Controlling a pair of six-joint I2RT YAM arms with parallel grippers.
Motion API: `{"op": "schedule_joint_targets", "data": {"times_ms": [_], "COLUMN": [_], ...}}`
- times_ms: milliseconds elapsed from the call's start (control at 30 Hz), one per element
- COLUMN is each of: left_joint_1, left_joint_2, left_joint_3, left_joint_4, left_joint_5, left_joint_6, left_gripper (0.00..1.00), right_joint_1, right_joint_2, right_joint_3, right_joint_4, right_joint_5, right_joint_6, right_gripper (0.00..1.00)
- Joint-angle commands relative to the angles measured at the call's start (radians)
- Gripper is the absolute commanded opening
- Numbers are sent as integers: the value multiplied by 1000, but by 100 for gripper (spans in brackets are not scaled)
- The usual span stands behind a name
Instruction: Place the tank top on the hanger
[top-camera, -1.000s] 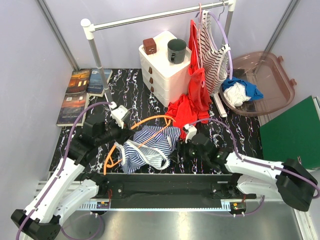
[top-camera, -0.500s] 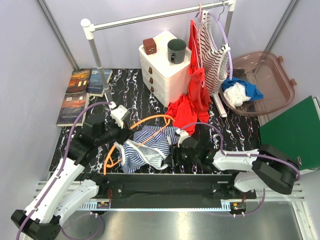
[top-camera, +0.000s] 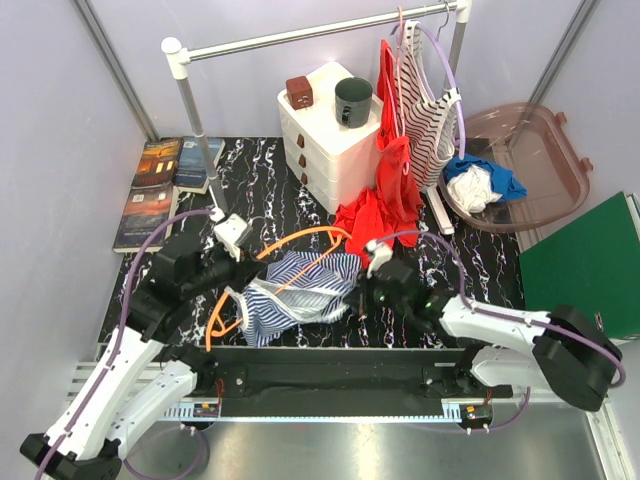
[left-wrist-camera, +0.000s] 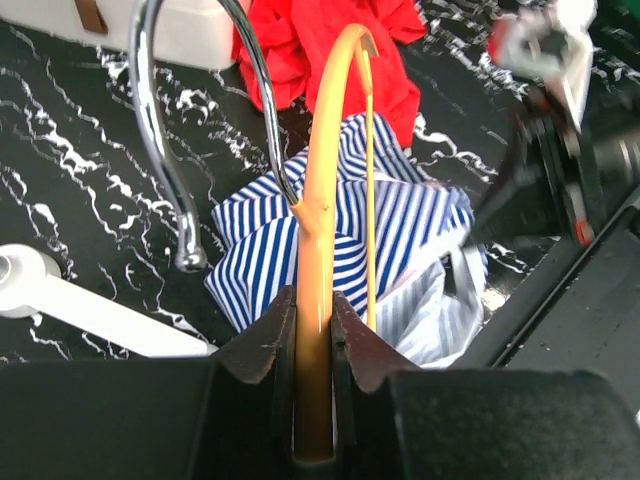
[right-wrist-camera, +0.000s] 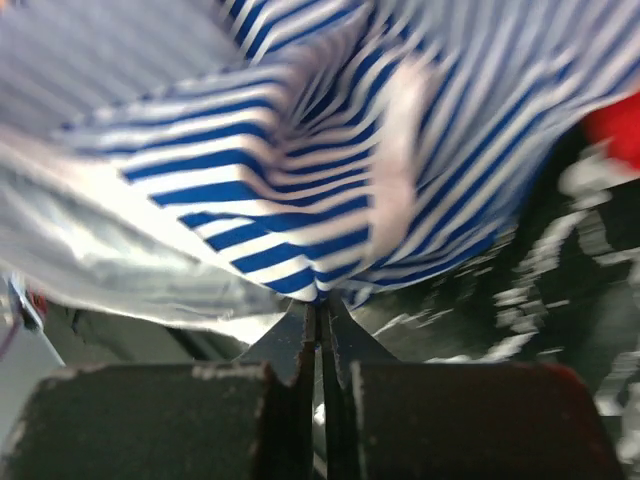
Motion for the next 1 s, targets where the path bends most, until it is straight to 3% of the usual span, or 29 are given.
{"op": "schedule_joint_targets", "data": {"times_ms": [0,300,567,967], "left_joint_1": [8,10,10,10], "left_joint_2": [-79,-99,-68,-51], "left_joint_3": [-10,-28,-27,-31], "left_joint_4": [112,140,137,137], "left_joint_5": [97,200,246,232], "left_joint_6": [-9,-9,-5,-1], "left_gripper": [0,0,0,0], "right_joint_1": [-234,-458,-640,-705], "right_joint_2": [-47,77,27,-88], "right_joint_3": [32,144,216,313], "right_joint_4": [-73,-78,-173,-437], "right_joint_5": [-66,-206,-292,-373], "right_joint_6": [-64,-116,-196,-231], "right_gripper": [0,0,0,0]}}
